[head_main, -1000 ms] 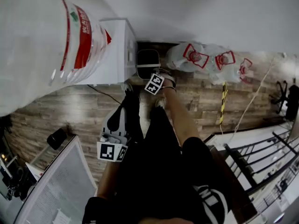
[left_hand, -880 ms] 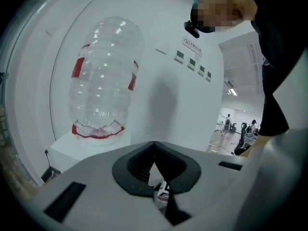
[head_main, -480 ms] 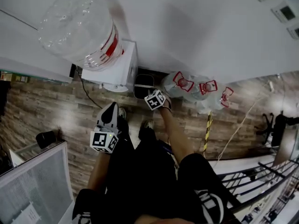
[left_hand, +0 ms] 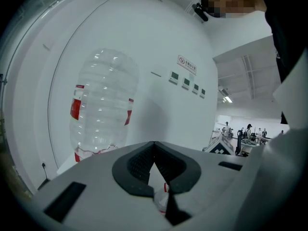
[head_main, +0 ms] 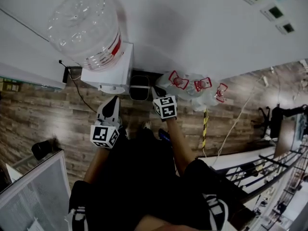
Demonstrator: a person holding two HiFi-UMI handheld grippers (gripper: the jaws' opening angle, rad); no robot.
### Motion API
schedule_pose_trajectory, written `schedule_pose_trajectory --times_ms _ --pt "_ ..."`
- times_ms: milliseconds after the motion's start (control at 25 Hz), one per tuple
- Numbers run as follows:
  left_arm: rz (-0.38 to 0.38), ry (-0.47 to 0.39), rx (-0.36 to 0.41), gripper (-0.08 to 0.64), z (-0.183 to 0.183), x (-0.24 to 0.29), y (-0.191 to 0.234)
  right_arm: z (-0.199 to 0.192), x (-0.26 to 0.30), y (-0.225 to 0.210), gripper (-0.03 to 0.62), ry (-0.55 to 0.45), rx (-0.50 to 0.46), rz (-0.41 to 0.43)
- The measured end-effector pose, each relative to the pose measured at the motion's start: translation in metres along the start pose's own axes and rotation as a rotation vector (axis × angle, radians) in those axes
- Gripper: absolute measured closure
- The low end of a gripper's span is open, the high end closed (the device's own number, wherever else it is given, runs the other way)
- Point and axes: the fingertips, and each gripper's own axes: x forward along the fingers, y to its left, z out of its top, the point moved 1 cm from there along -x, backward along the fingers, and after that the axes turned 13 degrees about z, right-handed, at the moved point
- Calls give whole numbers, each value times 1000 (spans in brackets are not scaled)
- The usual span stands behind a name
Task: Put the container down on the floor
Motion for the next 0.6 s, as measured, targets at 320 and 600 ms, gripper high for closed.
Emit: schedule_pose_trajectory --times_ms 320,600 --pt "-146 -37 66 528 17 1 -8 52 -71 59 557 -314 79 -82" --pt "-235 -38 79 528 19 1 -24 55 -98 99 557 -411 117 -94"
